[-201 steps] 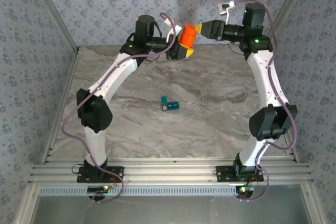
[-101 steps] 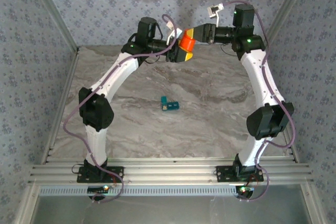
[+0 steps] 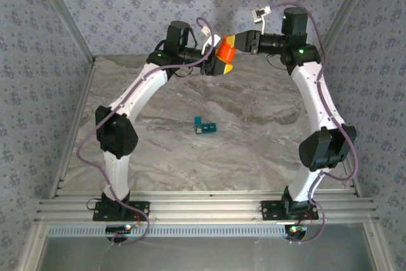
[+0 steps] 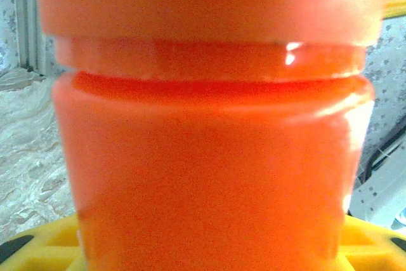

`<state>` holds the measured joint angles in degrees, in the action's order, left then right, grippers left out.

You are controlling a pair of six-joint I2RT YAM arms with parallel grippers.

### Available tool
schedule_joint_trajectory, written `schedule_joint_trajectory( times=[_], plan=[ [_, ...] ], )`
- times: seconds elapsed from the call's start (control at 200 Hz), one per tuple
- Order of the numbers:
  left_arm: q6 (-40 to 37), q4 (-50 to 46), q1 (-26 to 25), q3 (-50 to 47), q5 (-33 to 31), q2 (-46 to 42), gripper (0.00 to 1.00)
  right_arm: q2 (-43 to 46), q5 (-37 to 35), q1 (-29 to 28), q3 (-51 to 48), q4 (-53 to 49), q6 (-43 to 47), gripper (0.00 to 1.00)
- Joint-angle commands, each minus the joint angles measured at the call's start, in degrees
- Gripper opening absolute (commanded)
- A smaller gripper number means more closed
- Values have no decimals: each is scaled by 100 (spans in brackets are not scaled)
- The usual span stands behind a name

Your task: Sort the pills into containers

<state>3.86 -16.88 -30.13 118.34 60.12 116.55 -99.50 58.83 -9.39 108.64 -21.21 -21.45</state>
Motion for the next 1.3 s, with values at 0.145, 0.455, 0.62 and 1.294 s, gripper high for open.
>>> schedule_joint_trajectory(
  times=[0.145, 0.455, 0.62, 1.294],
  plan=[
    [-246, 1106, -268, -521, -1886, -518, 0, 844, -1874, -315, -1594, 633, -301, 23],
    [139, 2518, -623, -1485, -2663, -806, 0, 1109, -2359, -483, -2295, 1260, -499, 24],
    [172, 2539, -596, -1481, -2673, -766, 0, 1033, -2303, -386, -2063, 1078, -540, 30],
    [-279, -46, 25, 669, -70, 193, 0, -158, 577, 499, 480, -135, -177, 87]
  ],
)
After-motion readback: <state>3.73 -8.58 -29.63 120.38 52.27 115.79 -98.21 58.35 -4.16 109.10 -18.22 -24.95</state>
